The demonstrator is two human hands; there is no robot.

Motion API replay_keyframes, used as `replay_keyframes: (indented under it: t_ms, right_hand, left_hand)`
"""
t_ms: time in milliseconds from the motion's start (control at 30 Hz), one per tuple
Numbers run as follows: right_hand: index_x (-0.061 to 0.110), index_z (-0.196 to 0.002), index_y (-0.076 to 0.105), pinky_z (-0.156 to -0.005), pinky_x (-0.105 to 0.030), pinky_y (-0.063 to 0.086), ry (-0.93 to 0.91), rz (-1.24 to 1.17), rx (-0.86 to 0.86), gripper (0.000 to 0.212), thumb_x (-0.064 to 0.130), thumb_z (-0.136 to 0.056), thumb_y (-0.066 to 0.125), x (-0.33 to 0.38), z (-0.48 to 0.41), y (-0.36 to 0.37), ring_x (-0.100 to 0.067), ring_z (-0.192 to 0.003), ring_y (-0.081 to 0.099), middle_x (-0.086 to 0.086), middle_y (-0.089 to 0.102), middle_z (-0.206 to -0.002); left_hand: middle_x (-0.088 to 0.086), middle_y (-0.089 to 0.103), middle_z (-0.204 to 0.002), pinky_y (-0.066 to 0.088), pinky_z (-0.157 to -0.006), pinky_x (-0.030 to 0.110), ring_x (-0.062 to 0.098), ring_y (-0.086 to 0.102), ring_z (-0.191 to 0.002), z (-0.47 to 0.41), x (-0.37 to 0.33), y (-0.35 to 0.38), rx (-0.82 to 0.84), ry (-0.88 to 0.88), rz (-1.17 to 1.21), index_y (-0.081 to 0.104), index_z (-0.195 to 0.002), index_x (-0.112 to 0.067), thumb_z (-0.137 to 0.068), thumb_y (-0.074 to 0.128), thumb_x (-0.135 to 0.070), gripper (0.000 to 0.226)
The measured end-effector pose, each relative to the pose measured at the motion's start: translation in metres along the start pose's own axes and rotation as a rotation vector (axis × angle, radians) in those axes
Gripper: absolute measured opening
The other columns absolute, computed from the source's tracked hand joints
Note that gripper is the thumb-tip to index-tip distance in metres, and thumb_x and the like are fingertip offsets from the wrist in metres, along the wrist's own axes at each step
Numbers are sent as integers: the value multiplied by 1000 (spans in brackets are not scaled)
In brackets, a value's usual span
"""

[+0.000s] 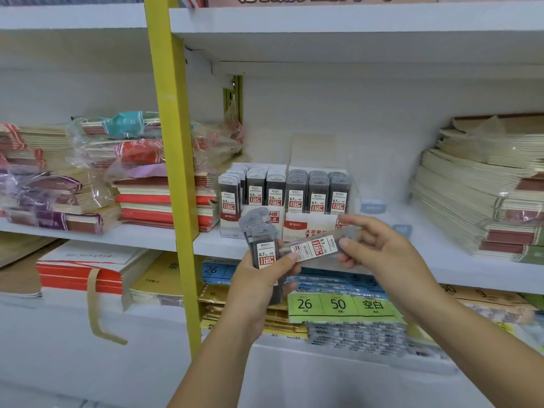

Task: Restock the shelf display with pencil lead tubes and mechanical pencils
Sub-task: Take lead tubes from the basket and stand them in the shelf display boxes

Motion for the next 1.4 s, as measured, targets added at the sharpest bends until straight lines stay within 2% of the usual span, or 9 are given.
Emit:
replay_keyframes:
  t_ms: [300,400,533,667,867,967,1100,1200,1400]
  right_hand:
    - [27,-98,58,-72,-15,49,-571,641,-212,19,14,-88,68,112,-39,-40,-6,-80,61,16,64,-88]
    - [27,-100,59,-76,-29,49,-570,856,-119,19,14,-88,67,111,-66,-34,-13,-80,61,12,63,-86]
    - [36,-90,56,-70,-13,42,-442,867,-17,24,16,-87,68,92,-93,-28,5,-82,58,18,62,-86]
    - [39,-85,58,-68,-16,36,-339,894,12,21,21,-86,70,73,-112,-26,-7,-88,55,11,64,-91]
    - [29,-114,68,-85,-25,24,-343,1136,-106,24,33,-91,62,62,-109,-26,-12,-106,32,10,46,-98]
    - [23,-113,69,-75,-16,27,-544,983,-223,25,31,-93,56,75,-71,-16,-5,-92,39,14,50,-92]
    - [39,-95,67,-71,-10,48,-288,443,102,12,30,-88,64,36,-34,27,0,-81,62,16,68,-84]
    - [29,-97,72,-77,-28,56,-105,184,182,14,21,-85,72,8,-26,45,-18,-87,67,0,72,-91]
    - [23,-104,73,-59,-14,49,-65,3,63,19,18,-86,71,-12,-23,32,-8,-69,70,2,75,-83]
  left_hand:
    - [-1,63,-72,46,-51,22,9,53,-57,1,1,7,103,-11,-113,67,-103,-21,-82,77,-47,35]
    - [-1,60,-70,44,-49,21,10,51,-54,0,2,8,123,-32,-139,66,-98,-20,-86,73,-48,32]
    - [1,59,-72,42,-49,23,11,51,-57,1,2,11,162,-52,-139,64,-100,-18,-90,67,-33,19]
    - [1,64,-79,49,-60,28,12,58,-66,3,-2,11,179,-19,-123,67,-107,-23,-93,68,-31,17]
    - [1,74,-88,55,-70,35,11,66,-69,5,-7,13,202,32,-129,73,-93,-34,-89,74,-36,5]
    - [3,76,-92,55,-69,37,11,66,-70,7,-10,15,183,70,-155,73,-92,-37,-75,81,-46,20]
    - [2,76,-96,55,-62,27,8,68,-73,8,-11,17,143,108,-170,72,-93,-39,-62,83,-51,35]
    - [-1,76,-96,55,-60,25,8,69,-75,11,-9,21,157,104,-192,72,-95,-39,-63,83,-48,35]
    - [3,78,-100,56,-59,26,12,71,-80,15,-2,23,198,16,-135,70,-110,-32,-94,64,-34,18]
Point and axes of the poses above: each hand's wrist, its own z-axis away from the middle knuckle, its own y-axis out of the palm, x = y × z, the point moved 8 cm from there along -z, towards the middle knuckle
